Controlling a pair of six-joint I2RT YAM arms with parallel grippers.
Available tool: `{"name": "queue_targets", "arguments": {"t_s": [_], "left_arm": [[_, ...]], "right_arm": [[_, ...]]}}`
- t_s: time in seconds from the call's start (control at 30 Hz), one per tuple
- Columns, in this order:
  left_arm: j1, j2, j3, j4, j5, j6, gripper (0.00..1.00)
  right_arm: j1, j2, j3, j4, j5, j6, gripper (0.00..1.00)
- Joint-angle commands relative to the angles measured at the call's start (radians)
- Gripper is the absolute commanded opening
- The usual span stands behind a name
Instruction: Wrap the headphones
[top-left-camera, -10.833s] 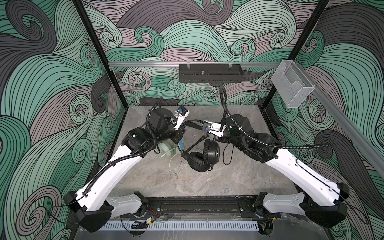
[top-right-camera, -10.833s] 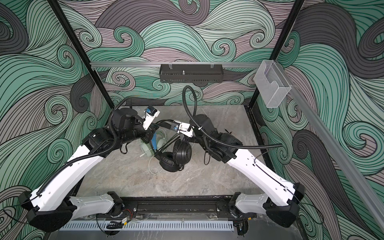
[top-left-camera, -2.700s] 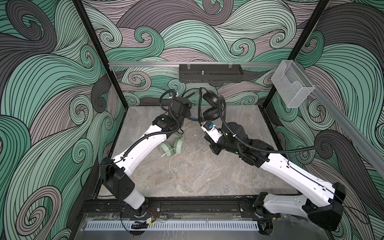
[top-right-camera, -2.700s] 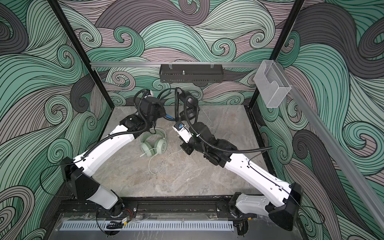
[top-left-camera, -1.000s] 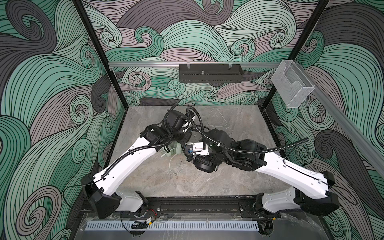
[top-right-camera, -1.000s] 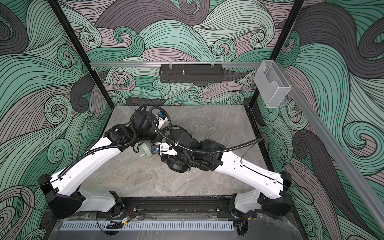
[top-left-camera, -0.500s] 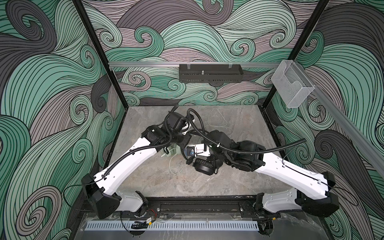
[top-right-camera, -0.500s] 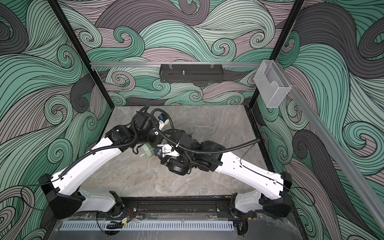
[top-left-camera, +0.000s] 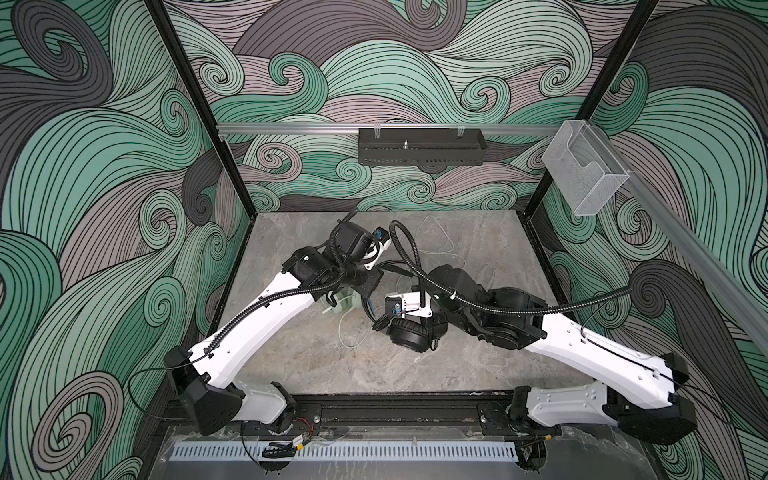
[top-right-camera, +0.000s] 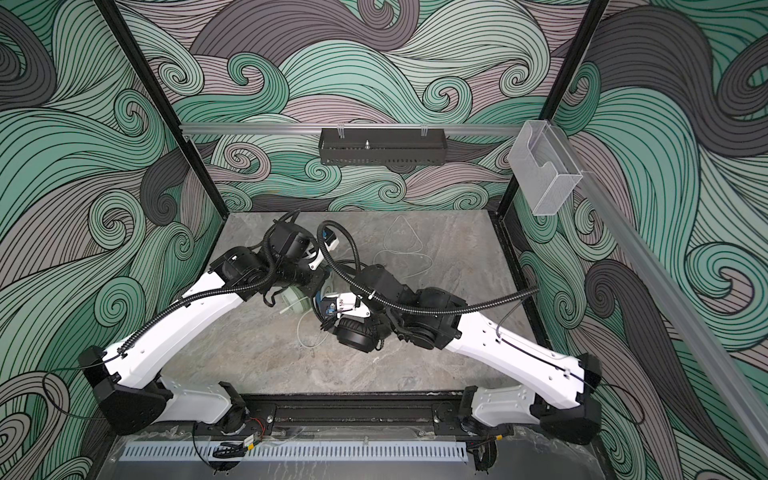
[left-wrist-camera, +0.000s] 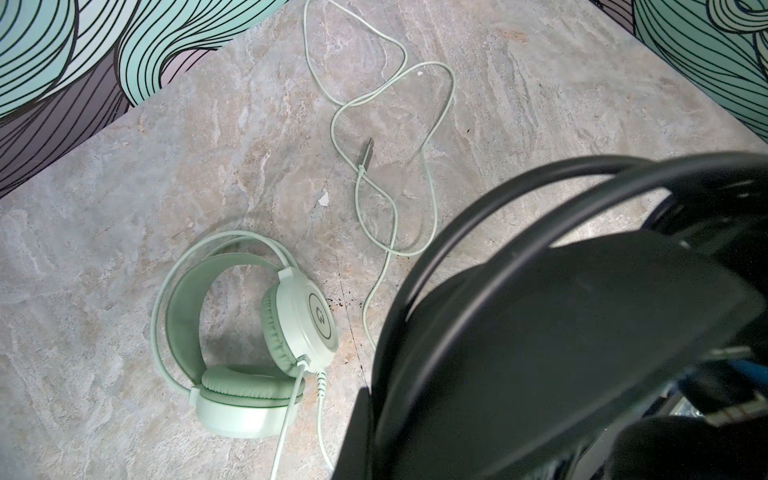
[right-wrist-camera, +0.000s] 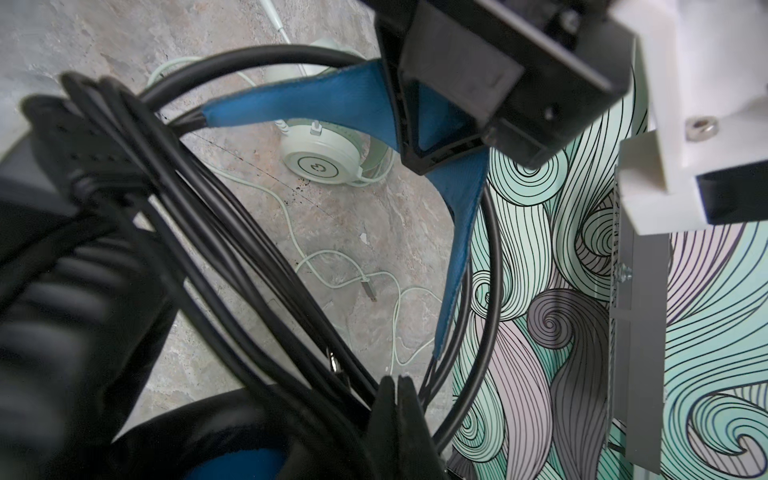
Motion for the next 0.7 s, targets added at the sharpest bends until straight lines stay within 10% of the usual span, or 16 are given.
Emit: {"name": "queue_targets", "arguments": {"t_s": [0.0, 0.67], "left_arm": [[-0.009, -0.003, 0.052, -0.081, 0.088, 0.024, 0.00], [-0.010, 0.019, 0.072, -0.080, 0.104, 0.013, 0.00]], "right_arm": [[-0.011, 0.005, 0.012, 0.030, 0.144, -0.053, 0.01], [0.120, 0.068, 0.231, 0.116, 0.266, -0.175, 0.06]]}}
